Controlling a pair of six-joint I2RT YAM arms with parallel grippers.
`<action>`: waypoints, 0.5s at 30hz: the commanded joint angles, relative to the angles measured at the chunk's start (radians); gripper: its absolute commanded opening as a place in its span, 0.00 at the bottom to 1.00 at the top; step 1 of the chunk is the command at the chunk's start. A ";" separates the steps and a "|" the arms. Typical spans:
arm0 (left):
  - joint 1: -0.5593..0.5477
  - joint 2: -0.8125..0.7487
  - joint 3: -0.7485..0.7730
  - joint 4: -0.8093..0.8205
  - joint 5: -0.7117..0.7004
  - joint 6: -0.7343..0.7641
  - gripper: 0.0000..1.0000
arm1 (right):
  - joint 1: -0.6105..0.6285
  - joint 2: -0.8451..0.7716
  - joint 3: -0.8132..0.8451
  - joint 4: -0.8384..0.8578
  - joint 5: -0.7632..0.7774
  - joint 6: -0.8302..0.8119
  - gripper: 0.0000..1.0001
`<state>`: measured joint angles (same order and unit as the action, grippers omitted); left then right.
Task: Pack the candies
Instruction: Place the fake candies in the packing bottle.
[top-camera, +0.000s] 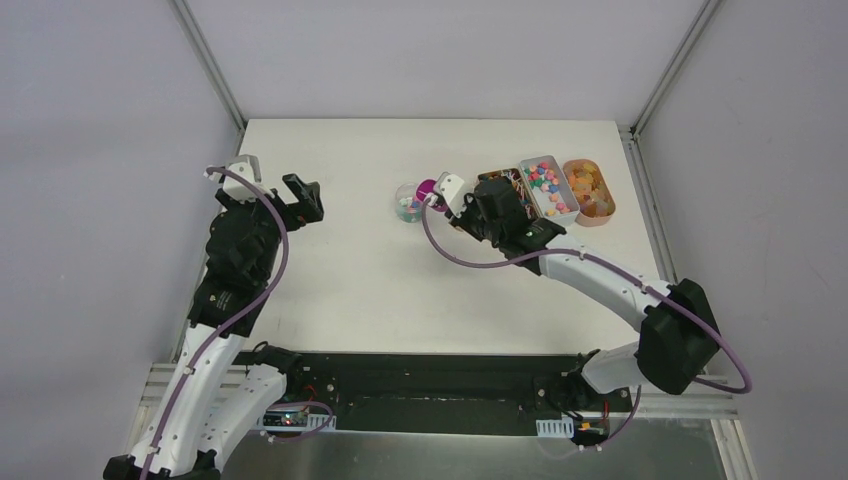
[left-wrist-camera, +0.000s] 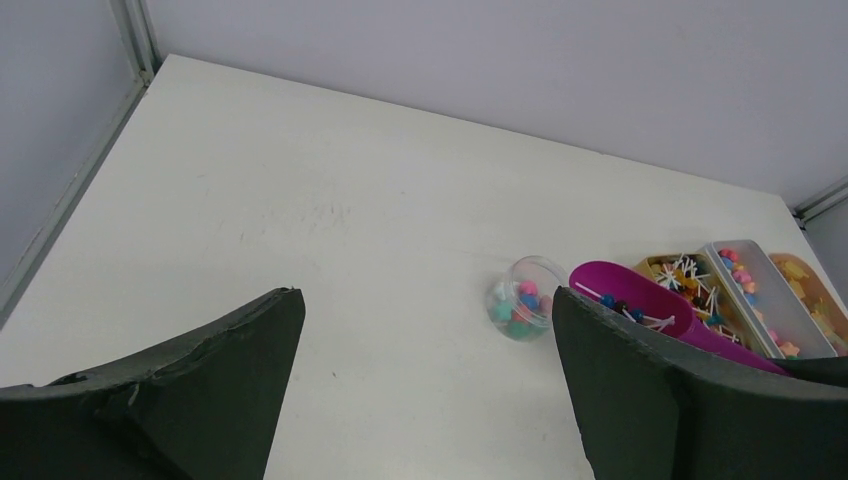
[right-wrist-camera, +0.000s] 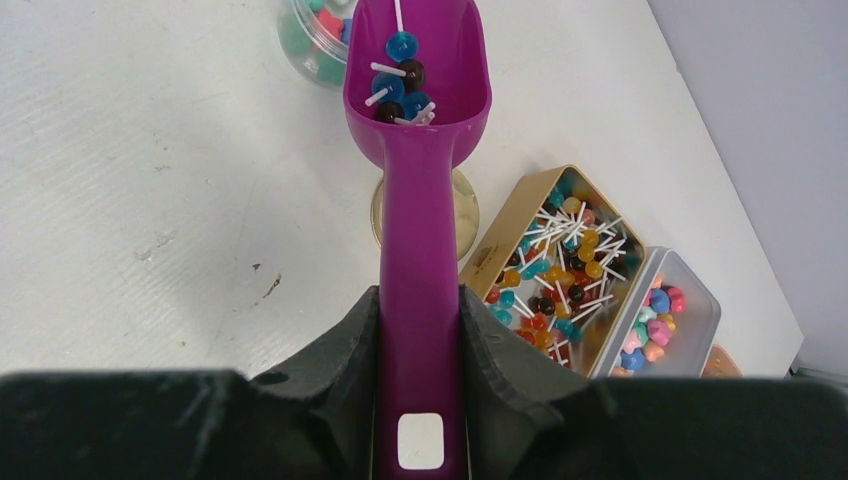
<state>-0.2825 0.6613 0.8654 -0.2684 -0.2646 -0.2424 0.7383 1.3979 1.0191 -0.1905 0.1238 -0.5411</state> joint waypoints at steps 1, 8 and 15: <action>-0.009 -0.033 -0.009 0.034 -0.037 0.016 0.99 | 0.014 0.038 0.090 -0.009 0.030 -0.020 0.00; -0.009 -0.035 -0.008 0.032 -0.038 0.017 0.99 | 0.038 0.127 0.170 -0.084 0.079 -0.031 0.00; -0.011 -0.043 -0.008 0.033 -0.045 0.020 0.99 | 0.055 0.162 0.205 -0.111 0.113 -0.034 0.00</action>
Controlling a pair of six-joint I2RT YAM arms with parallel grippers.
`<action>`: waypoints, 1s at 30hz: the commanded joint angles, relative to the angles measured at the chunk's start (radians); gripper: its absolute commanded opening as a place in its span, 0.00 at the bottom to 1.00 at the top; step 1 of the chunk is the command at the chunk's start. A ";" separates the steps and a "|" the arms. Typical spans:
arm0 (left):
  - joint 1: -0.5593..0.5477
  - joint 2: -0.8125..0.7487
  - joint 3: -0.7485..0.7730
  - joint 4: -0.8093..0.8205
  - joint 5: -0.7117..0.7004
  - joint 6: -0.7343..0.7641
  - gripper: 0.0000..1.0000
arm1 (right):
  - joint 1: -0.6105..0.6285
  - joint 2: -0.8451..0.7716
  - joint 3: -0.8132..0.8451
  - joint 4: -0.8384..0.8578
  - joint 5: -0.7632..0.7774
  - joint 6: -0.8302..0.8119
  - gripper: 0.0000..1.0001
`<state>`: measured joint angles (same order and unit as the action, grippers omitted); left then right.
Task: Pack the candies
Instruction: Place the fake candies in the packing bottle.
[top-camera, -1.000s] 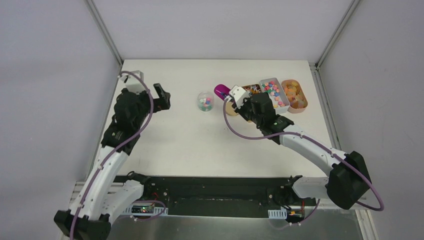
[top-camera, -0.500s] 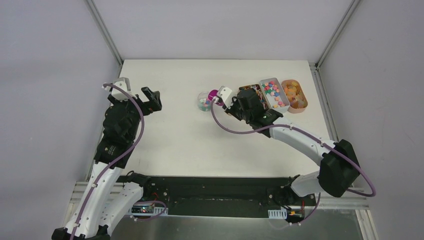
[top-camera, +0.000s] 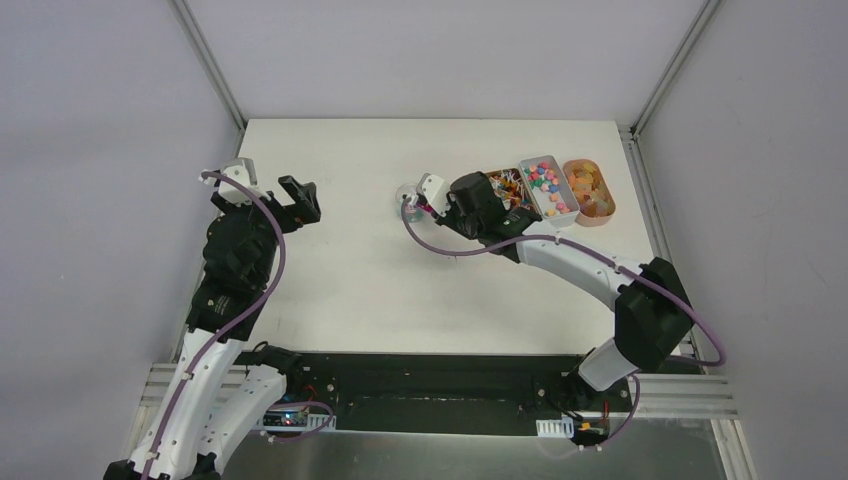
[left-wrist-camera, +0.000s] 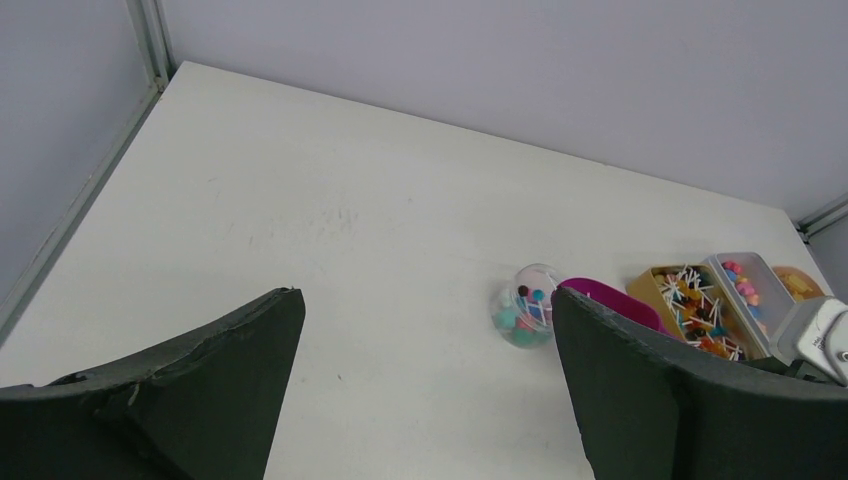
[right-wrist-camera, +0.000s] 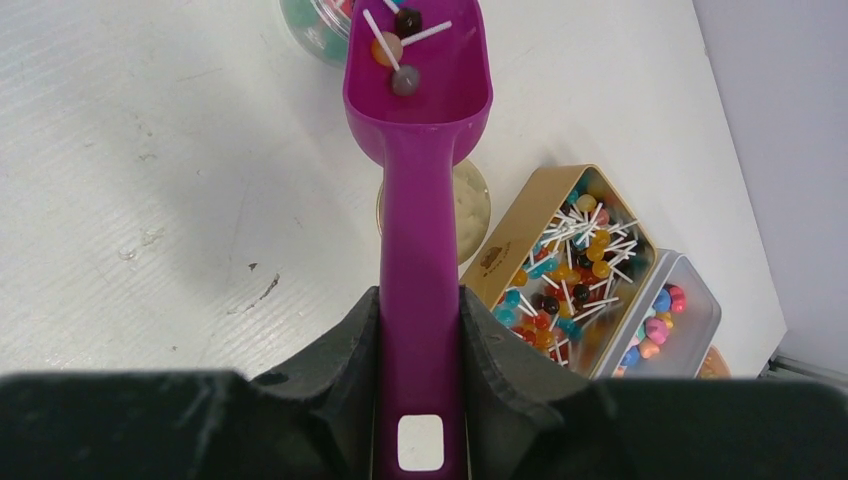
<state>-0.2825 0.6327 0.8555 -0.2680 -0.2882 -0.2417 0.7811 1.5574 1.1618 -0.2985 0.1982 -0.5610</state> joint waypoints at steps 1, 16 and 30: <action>-0.011 -0.014 0.002 0.032 -0.022 0.018 0.99 | 0.013 0.005 0.066 -0.005 0.043 -0.016 0.00; -0.012 -0.020 -0.003 0.033 -0.036 0.022 0.99 | 0.041 0.021 0.130 -0.077 0.085 -0.043 0.00; -0.014 0.023 -0.005 0.036 -0.025 0.030 0.99 | 0.060 -0.056 0.142 -0.112 0.114 -0.083 0.00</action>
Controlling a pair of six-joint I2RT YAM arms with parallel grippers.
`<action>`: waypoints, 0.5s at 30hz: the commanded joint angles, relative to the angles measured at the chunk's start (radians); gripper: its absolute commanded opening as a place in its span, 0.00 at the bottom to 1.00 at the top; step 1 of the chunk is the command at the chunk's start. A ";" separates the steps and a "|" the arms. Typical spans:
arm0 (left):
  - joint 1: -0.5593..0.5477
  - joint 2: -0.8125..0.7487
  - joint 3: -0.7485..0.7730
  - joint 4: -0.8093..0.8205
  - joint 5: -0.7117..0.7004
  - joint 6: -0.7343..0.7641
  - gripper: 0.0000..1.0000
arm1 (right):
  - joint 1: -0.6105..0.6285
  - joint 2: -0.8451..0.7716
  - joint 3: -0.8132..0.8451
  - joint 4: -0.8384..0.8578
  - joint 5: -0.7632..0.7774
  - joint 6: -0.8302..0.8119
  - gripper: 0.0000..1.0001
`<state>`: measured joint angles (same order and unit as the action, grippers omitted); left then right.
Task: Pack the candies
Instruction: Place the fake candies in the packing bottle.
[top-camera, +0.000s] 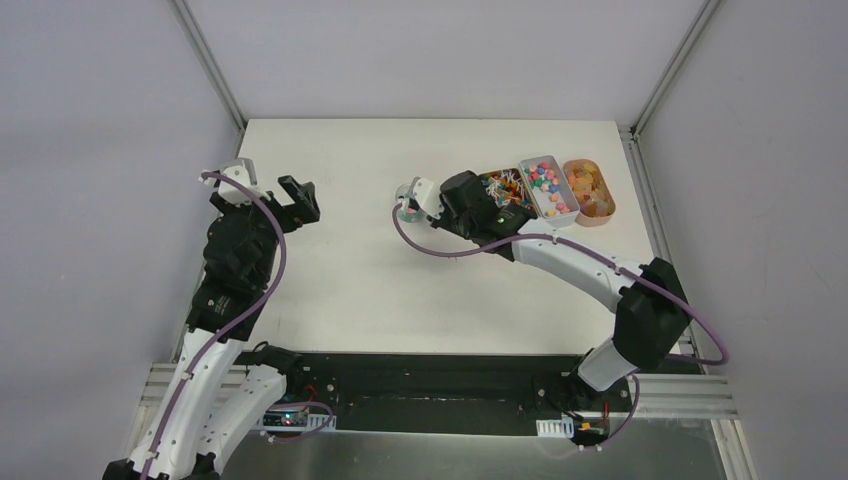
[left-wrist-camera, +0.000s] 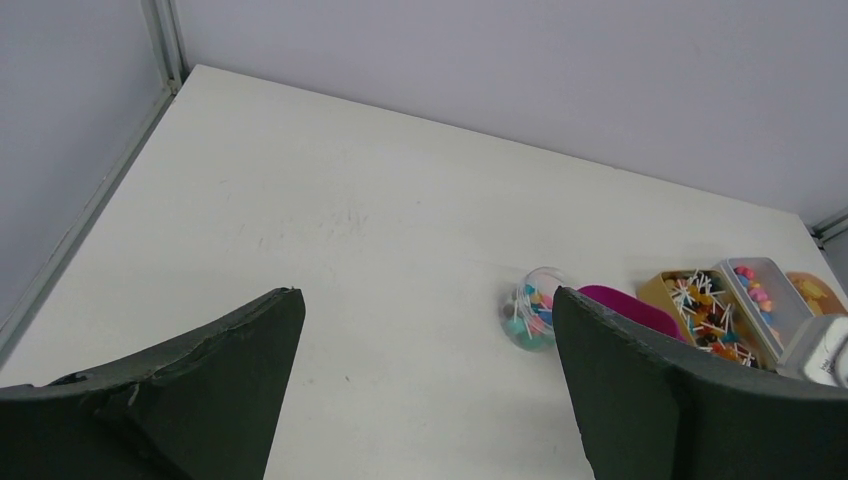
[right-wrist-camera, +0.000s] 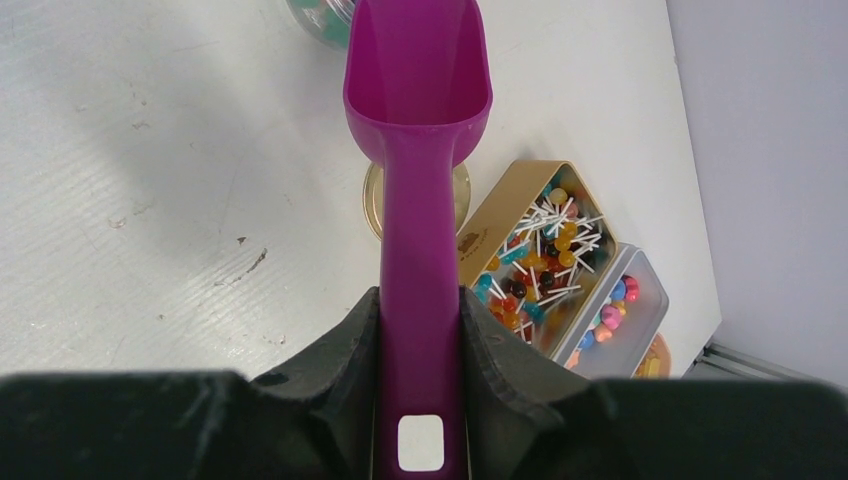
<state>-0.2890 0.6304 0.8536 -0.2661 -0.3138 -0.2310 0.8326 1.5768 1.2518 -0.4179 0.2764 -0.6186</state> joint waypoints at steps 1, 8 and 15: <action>-0.007 0.034 -0.003 0.033 0.003 0.017 0.99 | 0.010 -0.083 0.051 0.004 0.048 -0.028 0.00; -0.007 0.083 -0.007 0.043 0.031 0.004 0.99 | 0.009 -0.157 0.015 -0.008 0.148 -0.051 0.00; -0.007 0.104 -0.034 0.134 0.194 -0.055 0.95 | -0.047 -0.228 -0.005 -0.042 0.151 0.020 0.00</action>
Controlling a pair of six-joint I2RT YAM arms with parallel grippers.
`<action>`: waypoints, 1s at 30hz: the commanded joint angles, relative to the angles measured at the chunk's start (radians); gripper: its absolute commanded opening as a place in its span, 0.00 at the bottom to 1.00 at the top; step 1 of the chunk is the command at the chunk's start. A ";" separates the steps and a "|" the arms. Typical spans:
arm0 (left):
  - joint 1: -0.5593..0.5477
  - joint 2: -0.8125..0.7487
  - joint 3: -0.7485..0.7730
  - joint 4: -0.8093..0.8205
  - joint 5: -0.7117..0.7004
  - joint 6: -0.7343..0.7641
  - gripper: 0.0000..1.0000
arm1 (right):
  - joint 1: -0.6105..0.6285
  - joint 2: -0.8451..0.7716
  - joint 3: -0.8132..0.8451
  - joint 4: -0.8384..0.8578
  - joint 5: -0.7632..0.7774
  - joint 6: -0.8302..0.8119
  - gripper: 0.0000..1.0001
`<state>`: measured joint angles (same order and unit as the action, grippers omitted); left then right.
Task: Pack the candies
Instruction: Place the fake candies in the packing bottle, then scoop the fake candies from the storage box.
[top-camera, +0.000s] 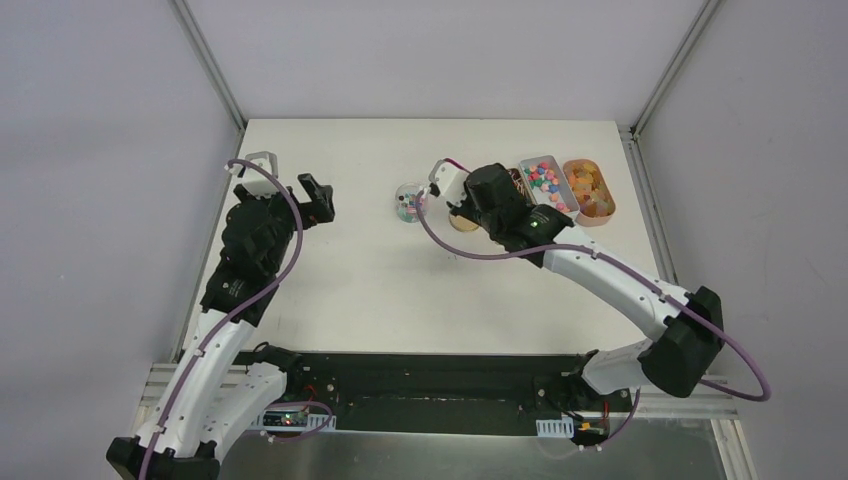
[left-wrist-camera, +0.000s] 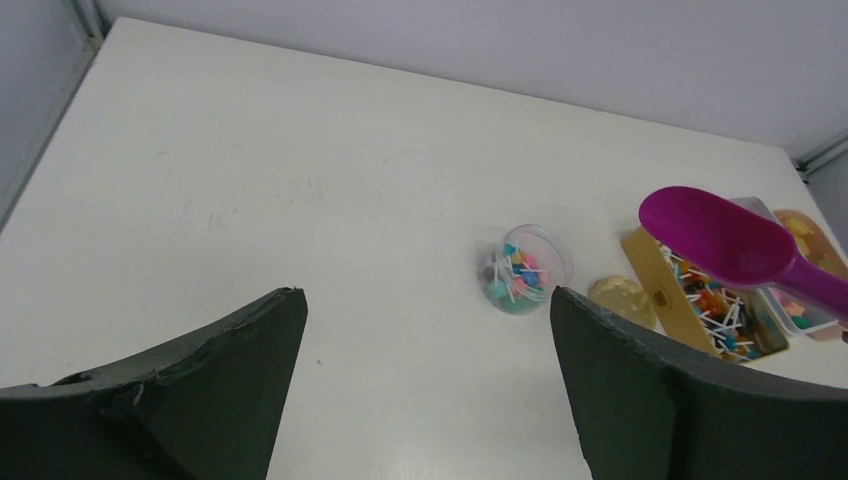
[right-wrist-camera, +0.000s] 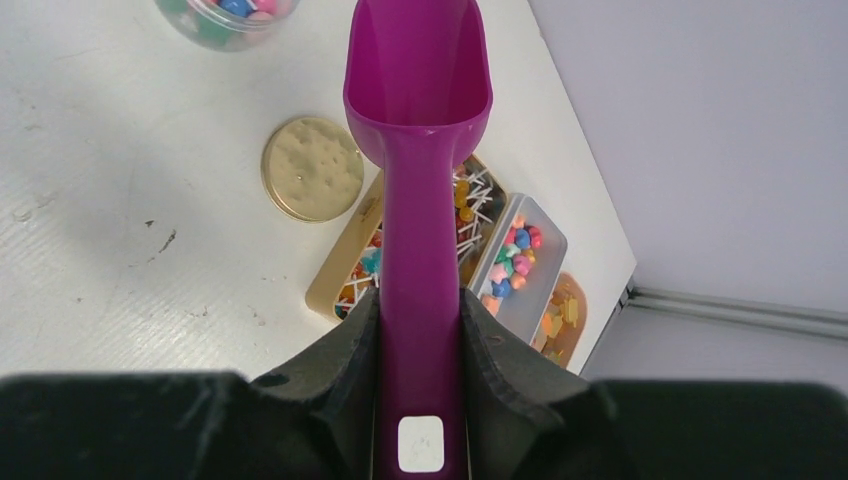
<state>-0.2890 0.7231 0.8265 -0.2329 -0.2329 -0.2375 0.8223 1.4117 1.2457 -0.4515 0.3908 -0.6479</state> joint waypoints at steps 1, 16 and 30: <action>-0.006 0.022 -0.004 0.112 0.129 -0.071 0.94 | -0.052 -0.065 0.005 -0.020 0.038 0.068 0.00; -0.047 0.399 0.183 0.351 0.416 -0.261 0.72 | -0.259 -0.070 0.071 -0.298 0.004 0.396 0.00; -0.167 0.959 0.552 0.420 0.468 -0.254 0.65 | -0.356 0.038 0.072 -0.372 -0.127 0.437 0.00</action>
<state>-0.4168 1.5826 1.2434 0.1280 0.2104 -0.4889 0.4709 1.4227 1.2648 -0.8162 0.2813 -0.2356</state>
